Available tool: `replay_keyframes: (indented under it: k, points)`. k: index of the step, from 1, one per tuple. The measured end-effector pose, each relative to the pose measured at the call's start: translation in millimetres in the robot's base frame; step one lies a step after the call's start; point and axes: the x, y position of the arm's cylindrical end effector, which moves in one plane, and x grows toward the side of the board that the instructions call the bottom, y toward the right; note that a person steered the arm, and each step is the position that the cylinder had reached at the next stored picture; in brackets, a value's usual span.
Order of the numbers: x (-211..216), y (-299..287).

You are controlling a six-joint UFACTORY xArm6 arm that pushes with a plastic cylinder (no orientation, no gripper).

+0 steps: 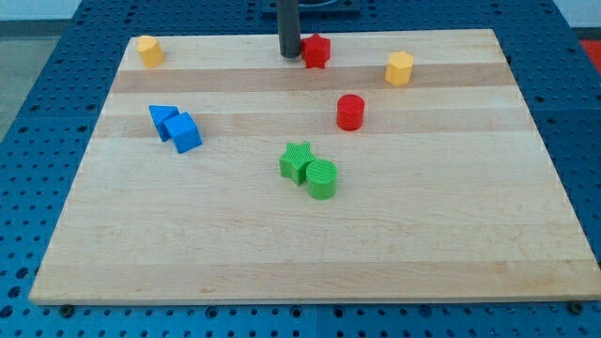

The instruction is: Adjust the red star at the top center of the board

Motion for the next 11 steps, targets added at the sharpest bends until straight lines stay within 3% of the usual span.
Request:
replay_keyframes:
  k: [2,3,7,8,9,11]
  points:
    - [49,-11]
    - [55,14]
    - [15,48]
    - [41,39]
    - [70,-20]
    - [48,-184]
